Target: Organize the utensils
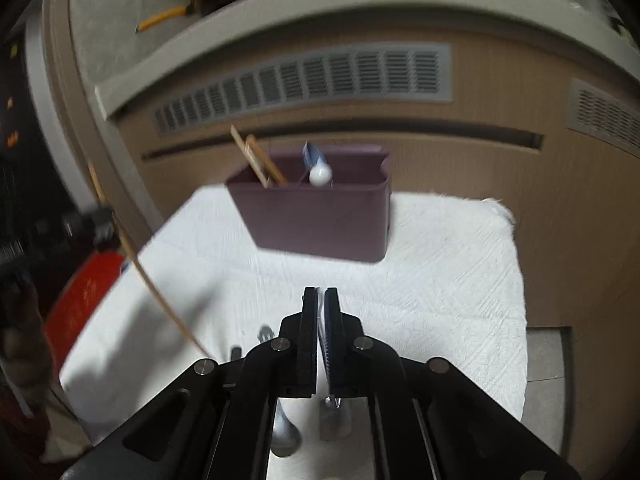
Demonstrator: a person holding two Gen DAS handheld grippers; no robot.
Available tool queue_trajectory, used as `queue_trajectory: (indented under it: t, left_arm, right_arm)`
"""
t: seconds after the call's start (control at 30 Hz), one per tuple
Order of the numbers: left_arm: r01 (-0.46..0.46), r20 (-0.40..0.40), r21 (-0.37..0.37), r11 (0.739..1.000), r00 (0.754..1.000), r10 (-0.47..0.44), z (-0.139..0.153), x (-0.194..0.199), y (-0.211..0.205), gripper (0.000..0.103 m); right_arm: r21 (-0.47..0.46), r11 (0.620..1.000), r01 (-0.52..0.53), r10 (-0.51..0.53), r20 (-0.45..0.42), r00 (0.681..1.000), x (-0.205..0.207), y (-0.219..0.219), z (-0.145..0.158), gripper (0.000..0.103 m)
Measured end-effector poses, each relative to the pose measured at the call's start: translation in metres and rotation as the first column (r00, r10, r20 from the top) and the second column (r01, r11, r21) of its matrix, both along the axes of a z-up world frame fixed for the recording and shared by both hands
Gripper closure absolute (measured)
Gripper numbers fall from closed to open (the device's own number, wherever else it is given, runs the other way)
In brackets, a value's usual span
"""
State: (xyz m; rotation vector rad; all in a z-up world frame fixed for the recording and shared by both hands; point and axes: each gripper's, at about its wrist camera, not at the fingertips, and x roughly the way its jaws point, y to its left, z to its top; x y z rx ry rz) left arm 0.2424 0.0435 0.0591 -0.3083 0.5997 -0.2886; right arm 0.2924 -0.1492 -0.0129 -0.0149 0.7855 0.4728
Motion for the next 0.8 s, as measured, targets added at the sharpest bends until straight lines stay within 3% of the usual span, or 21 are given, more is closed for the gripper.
queue_trajectory:
  t: [0.07, 0.23, 0.43, 0.67, 0.73, 0.8]
  left_arm:
    - [-0.010, -0.010, -0.014, 1.000, 1.000, 0.010, -0.001, 0.004, 0.007, 0.097]
    - [-0.028, -0.033, -0.028, 0.999, 0.999, 0.027, -0.009, 0.009, 0.018, 0.097]
    - [-0.024, -0.057, -0.063, 0.998, 0.998, 0.020, -0.021, 0.013, 0.023, 0.097]
    - [-0.030, -0.073, -0.055, 0.998, 0.997, 0.026, -0.024, 0.009, 0.021, 0.097]
    - [-0.037, -0.076, -0.052, 0.998, 0.997, 0.033, -0.024, 0.006, 0.021, 0.097]
    - [-0.039, -0.077, -0.052, 0.998, 0.996, 0.035, -0.024, 0.003, 0.022, 0.097]
  right_arm:
    - [-0.049, 0.998, -0.032, 0.031, -0.034, 0.999, 0.003, 0.004, -0.017, 0.080]
    - [-0.178, 0.983, -0.035, 0.021, -0.078, 0.997, -0.016, 0.001, -0.051, 0.079]
    - [-0.231, 0.972, -0.044, 0.024, -0.092, 0.995, -0.056, -0.016, -0.079, 0.076]
    - [-0.207, 0.977, -0.047, 0.037, -0.049, 0.998, -0.043, -0.008, -0.085, 0.062]
    - [-0.212, 0.976, -0.055, 0.046, -0.045, 0.998, -0.039, -0.002, -0.084, 0.062]
    - [-0.210, 0.976, -0.052, 0.043, -0.049, 0.998, -0.038, -0.001, -0.081, 0.073]
